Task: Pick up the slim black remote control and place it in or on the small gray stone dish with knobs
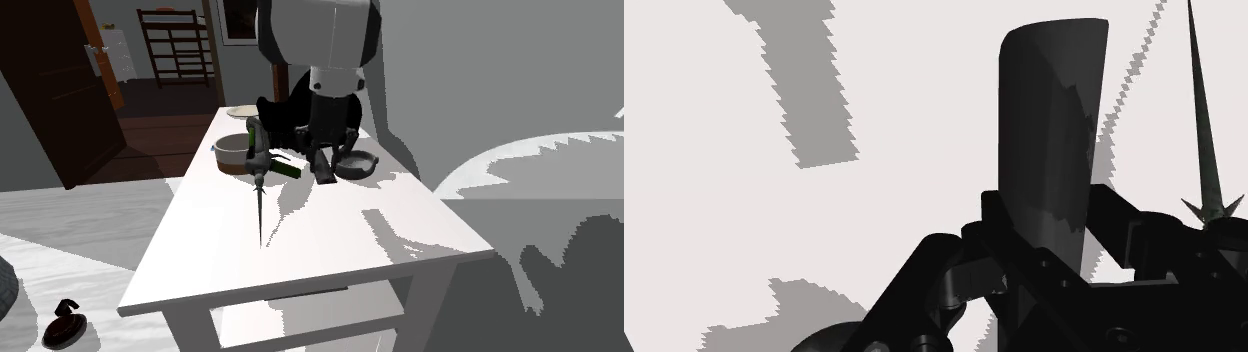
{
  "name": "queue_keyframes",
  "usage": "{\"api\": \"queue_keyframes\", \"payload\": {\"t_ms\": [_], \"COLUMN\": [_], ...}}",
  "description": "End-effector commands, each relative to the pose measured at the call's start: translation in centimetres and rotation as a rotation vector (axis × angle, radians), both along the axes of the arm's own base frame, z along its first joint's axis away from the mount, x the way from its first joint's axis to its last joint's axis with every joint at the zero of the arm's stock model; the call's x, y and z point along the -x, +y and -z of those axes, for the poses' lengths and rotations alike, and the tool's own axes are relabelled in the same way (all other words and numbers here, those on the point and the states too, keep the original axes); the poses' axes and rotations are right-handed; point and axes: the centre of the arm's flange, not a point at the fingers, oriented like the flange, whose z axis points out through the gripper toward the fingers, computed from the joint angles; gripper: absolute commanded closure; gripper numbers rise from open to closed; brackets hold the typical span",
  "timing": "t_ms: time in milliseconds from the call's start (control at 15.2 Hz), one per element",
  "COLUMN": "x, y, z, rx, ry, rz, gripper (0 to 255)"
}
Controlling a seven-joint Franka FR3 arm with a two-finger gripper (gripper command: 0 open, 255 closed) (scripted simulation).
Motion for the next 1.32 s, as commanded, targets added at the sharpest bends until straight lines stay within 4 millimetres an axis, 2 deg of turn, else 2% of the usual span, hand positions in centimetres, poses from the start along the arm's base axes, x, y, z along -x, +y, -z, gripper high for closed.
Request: {"api": "queue_keyframes", "payload": {"t_ms": [0,1056,1254], "x": [-2.2,-21.3,-21.3], "y": [-1.2,-10.3,-10.3], "z": [0.1,0.8,2.4], "rx": [0.000,0.000,0.000], "ry": [0.000,0.000,0.000], "rz": [0.000,0.000,0.000], "gripper": [255,255,255]}}
